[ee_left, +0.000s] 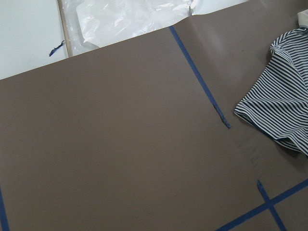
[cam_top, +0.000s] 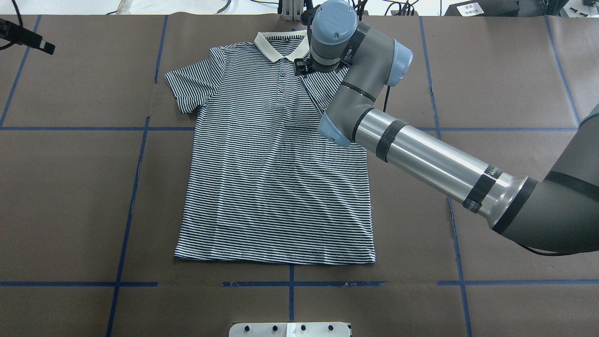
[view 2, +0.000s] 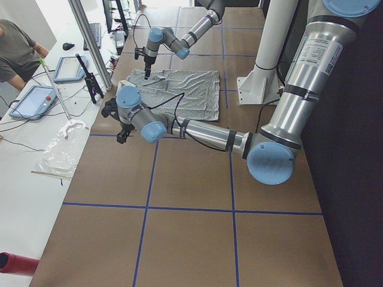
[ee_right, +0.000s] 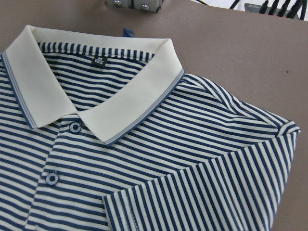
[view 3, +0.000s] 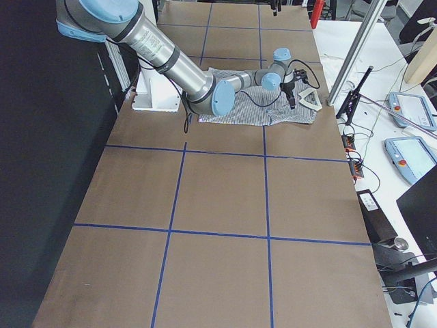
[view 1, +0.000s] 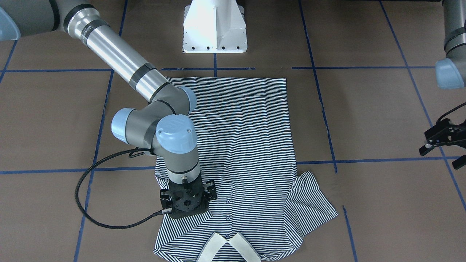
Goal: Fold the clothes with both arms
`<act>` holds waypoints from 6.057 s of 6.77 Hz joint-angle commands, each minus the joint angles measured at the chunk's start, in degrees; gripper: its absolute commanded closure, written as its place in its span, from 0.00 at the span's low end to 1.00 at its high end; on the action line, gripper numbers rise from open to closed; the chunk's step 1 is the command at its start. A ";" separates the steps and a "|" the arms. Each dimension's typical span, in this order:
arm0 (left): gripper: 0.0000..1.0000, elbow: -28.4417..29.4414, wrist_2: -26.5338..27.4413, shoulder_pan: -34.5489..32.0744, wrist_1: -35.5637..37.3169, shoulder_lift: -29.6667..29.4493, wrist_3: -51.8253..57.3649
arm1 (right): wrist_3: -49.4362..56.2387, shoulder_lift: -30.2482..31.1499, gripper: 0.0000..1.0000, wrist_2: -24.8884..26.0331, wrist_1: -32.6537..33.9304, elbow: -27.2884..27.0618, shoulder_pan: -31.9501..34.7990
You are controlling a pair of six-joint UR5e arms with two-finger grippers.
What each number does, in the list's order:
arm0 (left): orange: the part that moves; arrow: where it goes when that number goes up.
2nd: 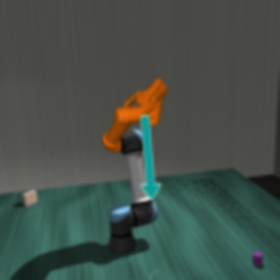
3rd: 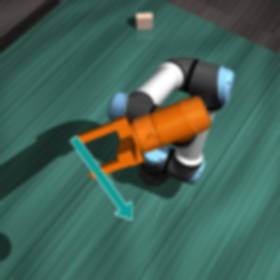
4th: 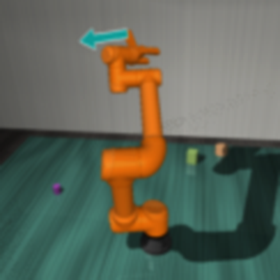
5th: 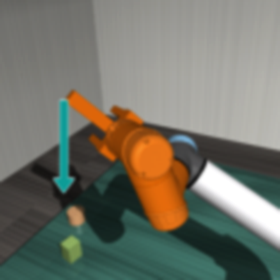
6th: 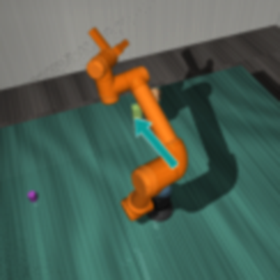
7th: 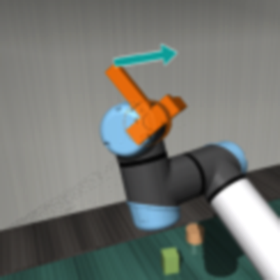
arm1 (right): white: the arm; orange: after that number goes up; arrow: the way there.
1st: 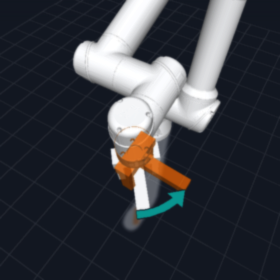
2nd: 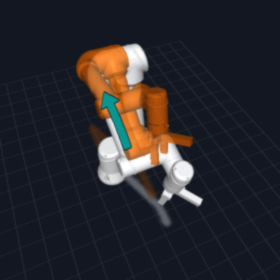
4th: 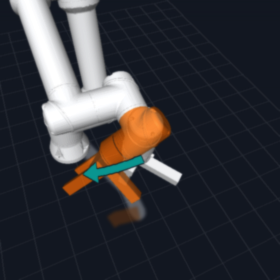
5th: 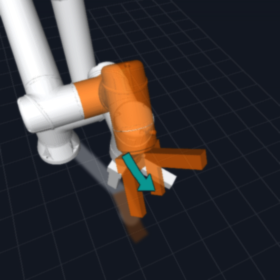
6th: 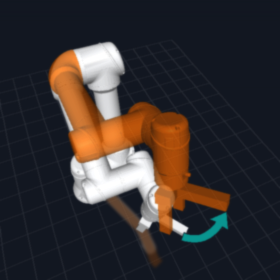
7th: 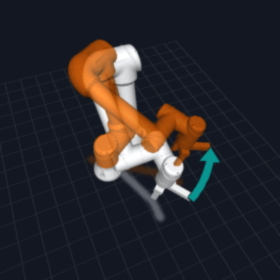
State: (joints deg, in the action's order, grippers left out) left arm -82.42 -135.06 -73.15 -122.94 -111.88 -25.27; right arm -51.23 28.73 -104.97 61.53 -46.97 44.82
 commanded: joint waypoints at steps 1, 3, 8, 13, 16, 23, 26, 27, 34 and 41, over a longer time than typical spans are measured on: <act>0.00 0.24 10.98 9.82 -0.28 -5.69 -15.70 | -0.09 3.06 0.00 -10.31 13.09 -9.47 3.51; 0.00 4.34 21.37 16.87 -3.33 -10.08 -24.87 | -2.01 12.18 0.00 -16.30 22.38 -25.02 4.05; 0.04 23.79 36.00 23.14 -14.68 -16.43 -32.99 | -10.72 15.92 0.00 -17.46 21.35 -30.99 3.70; 0.07 32.76 38.47 23.14 -19.00 -20.21 -33.09 | -10.99 15.92 0.00 -17.28 21.35 -30.90 3.61; 0.08 32.76 38.29 23.49 -18.91 -20.30 -32.91 | -10.99 15.83 0.00 -17.28 21.26 -30.81 3.61; 1.00 29.19 37.42 23.76 -17.26 -20.83 -33.35 | -10.91 16.01 0.00 -17.28 21.26 -30.55 3.61; 1.00 16.68 35.04 25.85 1.72 -23.89 -46.03 | -10.73 16.27 0.00 -17.28 21.26 -30.37 3.61; 1.00 19.64 35.30 28.83 1.39 -26.95 -50.97 | -10.73 16.45 0.00 -17.28 21.26 -30.37 3.61; 0.00 32.60 39.09 29.65 -15.21 -34.63 -53.22 | -10.55 17.41 0.00 -17.02 19.52 -30.29 3.44; 0.00 -14.10 27.83 29.38 9.39 -3.94 -36.18 | -35.02 35.91 0.00 -0.81 15.81 -55.02 -16.10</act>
State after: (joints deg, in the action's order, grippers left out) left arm -87.42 -107.07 -43.69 -115.04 -123.89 -63.82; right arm -79.75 59.65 -111.79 77.16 -96.07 35.27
